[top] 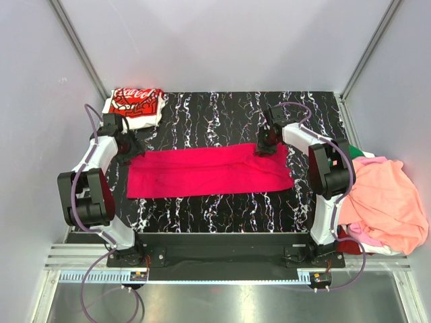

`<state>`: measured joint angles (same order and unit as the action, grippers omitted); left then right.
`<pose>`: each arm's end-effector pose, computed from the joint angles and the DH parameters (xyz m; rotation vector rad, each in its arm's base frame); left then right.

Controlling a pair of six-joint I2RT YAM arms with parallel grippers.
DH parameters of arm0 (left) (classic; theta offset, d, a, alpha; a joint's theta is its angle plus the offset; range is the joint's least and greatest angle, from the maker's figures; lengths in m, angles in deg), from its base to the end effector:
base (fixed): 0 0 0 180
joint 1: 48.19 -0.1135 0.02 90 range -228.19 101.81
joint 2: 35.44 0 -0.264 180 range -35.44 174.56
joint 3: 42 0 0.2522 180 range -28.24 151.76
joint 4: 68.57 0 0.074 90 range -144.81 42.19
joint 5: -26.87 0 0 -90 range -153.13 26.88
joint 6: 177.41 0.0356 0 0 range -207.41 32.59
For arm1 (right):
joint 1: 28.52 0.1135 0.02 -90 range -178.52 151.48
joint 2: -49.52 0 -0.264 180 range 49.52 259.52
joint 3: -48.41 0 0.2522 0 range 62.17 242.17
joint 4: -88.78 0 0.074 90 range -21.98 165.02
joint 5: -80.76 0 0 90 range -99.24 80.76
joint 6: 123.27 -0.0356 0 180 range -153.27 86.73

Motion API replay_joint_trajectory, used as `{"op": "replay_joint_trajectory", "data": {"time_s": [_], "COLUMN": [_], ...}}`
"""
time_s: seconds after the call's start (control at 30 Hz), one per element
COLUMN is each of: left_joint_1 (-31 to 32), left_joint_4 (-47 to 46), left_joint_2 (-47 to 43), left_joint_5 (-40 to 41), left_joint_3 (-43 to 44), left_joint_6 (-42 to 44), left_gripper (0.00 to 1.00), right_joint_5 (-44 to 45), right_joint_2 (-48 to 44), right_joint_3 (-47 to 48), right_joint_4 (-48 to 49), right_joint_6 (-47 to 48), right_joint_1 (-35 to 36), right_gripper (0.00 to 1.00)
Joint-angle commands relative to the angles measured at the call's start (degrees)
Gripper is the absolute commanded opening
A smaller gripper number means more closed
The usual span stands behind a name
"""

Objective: Fold and stack the t-shirts
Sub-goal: Fold the tshirt

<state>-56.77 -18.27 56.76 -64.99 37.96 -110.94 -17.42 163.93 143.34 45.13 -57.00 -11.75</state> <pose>0.3236 0.0477 0.2266 -0.7276 2.5666 -0.1277 0.3971 0.1249 0.1724 0.1188 2.7194 0.4076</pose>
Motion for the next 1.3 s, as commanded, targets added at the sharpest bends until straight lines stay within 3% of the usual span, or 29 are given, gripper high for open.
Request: {"op": "replay_joint_trajectory", "data": {"time_s": [0.0, 0.4, 0.7, 0.9, 1.27], "left_joint_1": [0.2, 0.2, 0.2, 0.2, 0.2], "left_joint_4": [-1.0, -0.9, -1.0, -0.9, -0.9], "left_joint_2": [-1.9, -2.4, -2.6, -2.7, -2.6], "left_joint_5": [-1.1, -1.1, -1.0, -1.0, -0.8], "left_joint_3": [2.4, 2.0, 1.9, 1.9, 2.0], "left_joint_6": [0.9, 0.9, 0.9, 0.9, 0.9], "left_gripper": [0.61, 0.6, 0.59, 0.59, 0.59], "right_joint_5": [1.4, 3.6, 4.1, 6.1, 7.8], "right_joint_2": [-1.1, -2.3, -4.8, -10.9, -22.6], "right_joint_3": [-0.3, -1.4, -2.1, -3.7, -16.3], "right_joint_4": [-0.7, -1.9, -2.7, -5.5, -9.3], "right_joint_6": [0.3, 1.7, 3.1, 4.3, -0.2], "right_joint_1": [0.4, 1.1, 1.9, 6.8, 15.6], "right_gripper": [0.29, 0.0, 0.0, 0.0, 0.02]}}
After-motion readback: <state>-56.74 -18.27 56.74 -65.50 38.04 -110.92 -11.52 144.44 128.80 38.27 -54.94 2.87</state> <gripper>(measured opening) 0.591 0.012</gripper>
